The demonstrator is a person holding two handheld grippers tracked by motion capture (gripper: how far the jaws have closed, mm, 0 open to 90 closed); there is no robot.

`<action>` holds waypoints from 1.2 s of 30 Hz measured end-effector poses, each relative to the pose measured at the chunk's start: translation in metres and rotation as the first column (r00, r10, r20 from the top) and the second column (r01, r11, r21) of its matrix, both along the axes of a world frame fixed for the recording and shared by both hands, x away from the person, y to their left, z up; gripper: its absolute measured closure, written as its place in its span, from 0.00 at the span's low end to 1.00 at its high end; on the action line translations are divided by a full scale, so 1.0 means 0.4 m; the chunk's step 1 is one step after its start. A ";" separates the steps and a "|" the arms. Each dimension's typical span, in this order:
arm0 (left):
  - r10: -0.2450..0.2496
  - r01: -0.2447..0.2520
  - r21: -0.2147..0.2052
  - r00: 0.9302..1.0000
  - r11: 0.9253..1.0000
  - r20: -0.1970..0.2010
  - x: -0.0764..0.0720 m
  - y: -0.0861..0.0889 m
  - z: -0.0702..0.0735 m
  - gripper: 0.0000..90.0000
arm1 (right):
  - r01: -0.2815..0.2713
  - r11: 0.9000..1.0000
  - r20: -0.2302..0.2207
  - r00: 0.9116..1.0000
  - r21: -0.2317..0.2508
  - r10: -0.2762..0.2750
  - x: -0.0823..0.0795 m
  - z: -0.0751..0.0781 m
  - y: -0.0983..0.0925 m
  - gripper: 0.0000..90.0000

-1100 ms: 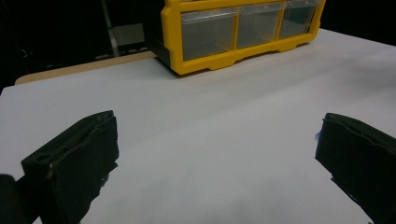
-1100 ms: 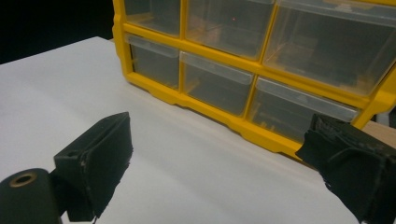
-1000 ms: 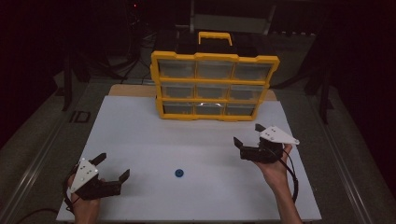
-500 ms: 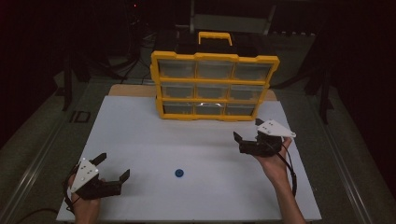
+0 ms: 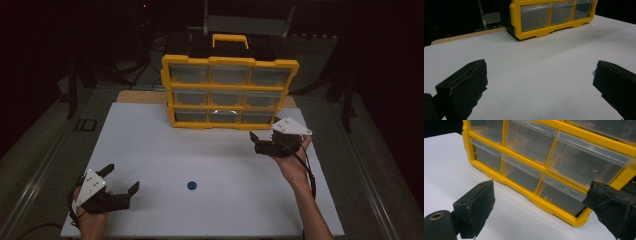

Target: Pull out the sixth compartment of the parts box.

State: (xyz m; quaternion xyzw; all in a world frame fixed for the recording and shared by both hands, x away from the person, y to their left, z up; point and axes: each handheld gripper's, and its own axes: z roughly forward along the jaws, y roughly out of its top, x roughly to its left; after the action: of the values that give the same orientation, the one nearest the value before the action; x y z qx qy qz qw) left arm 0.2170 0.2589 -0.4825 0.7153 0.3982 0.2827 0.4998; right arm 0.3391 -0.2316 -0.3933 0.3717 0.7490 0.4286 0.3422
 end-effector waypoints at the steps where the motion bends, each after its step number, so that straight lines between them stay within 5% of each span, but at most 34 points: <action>1: 0.001 -0.001 -0.002 1.000 1.000 0.000 0.000 0.000 0.000 0.00 | 0.001 1.000 0.001 1.000 -0.008 -0.001 0.006 0.001 0.001 0.09; 15: 0.000 0.000 -0.004 1.000 1.000 -0.001 0.000 0.000 0.000 0.00 | 0.033 0.997 0.038 0.999 -0.074 -0.030 0.069 0.018 0.024 0.09; 23: -0.001 0.001 -0.004 1.000 1.000 0.000 0.000 0.000 0.000 0.00 | 0.053 0.986 0.045 0.998 -0.160 -0.046 0.106 0.021 0.032 0.09; 30: -0.002 0.002 0.001 1.000 1.000 0.000 0.000 -0.001 -0.001 0.00 | 0.067 0.963 0.079 0.996 -0.261 -0.047 0.122 0.014 0.042 0.09; 36: -0.001 0.001 -0.001 1.000 1.000 -0.001 0.000 0.000 -0.001 0.00 | 0.078 0.929 0.097 0.994 -0.363 -0.046 0.135 0.009 0.054 0.09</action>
State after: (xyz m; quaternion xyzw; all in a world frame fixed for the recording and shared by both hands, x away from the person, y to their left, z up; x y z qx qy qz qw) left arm 0.2170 0.2588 -0.4828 0.7155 0.3981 0.2820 0.5000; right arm 0.3931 -0.2101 -0.3898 0.3060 0.7881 0.2862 0.4509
